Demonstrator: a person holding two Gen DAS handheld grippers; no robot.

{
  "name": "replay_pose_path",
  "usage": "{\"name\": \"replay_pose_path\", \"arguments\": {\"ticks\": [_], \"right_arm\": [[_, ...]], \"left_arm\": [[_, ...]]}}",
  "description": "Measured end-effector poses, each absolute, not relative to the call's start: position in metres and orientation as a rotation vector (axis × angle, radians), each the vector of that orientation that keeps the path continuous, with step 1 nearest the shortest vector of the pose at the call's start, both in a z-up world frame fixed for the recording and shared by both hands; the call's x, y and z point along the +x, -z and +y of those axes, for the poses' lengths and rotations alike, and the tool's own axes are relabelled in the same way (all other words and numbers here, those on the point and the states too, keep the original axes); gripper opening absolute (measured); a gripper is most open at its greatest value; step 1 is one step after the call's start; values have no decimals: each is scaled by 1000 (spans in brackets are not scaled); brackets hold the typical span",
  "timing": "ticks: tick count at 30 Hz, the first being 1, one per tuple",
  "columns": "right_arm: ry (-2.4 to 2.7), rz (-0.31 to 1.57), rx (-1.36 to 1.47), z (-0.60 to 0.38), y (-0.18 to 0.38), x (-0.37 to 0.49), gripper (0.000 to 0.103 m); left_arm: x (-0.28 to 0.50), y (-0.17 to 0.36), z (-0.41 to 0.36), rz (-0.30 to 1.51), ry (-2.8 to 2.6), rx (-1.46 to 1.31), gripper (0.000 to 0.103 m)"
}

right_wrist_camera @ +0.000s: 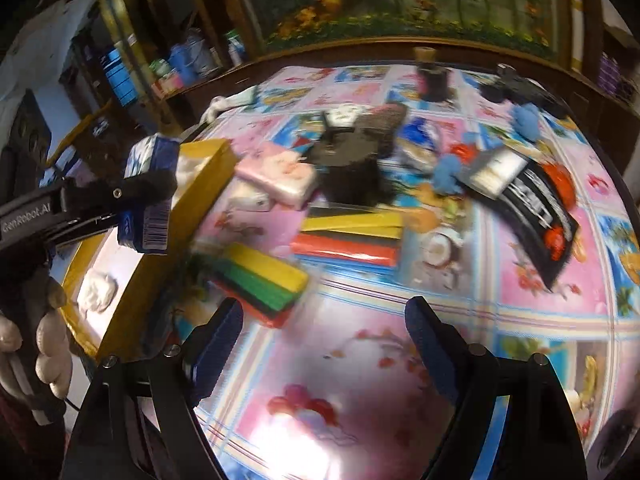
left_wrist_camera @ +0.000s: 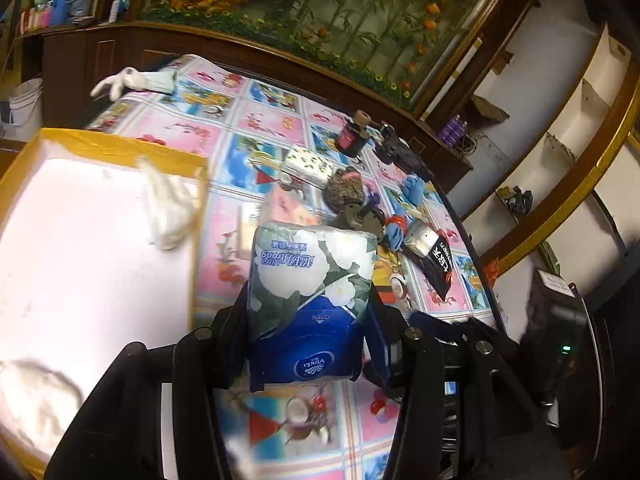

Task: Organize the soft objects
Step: 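Carry blue tissue pack to tray with left gripper while right carries striped sponge pack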

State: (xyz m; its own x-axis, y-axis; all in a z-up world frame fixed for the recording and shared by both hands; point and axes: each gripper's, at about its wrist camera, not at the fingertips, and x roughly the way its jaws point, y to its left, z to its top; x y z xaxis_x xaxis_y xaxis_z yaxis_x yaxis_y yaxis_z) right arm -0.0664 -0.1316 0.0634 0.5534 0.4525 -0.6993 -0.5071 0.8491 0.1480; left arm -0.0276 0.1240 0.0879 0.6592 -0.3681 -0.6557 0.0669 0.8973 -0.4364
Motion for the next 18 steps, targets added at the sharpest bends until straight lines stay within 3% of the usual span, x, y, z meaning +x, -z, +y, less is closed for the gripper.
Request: {"name": "replay_pose_path", "arguments": {"ticks": [6, 11, 13, 18], "right_arm": [[-665, 812, -365, -51, -52, -43, 81], [-638, 910, -424, -26, -26, -19, 71], [-625, 925, -407, -25, -25, -15, 61], [-613, 958, -363, -29, -30, -11, 48]], "left_arm": [[-61, -98, 178, 775, 163, -420, 48], [-75, -98, 221, 749, 79, -443, 48], [-77, -94, 234, 744, 61, -456, 48], [-78, -83, 258, 742, 36, -488, 48]]}}
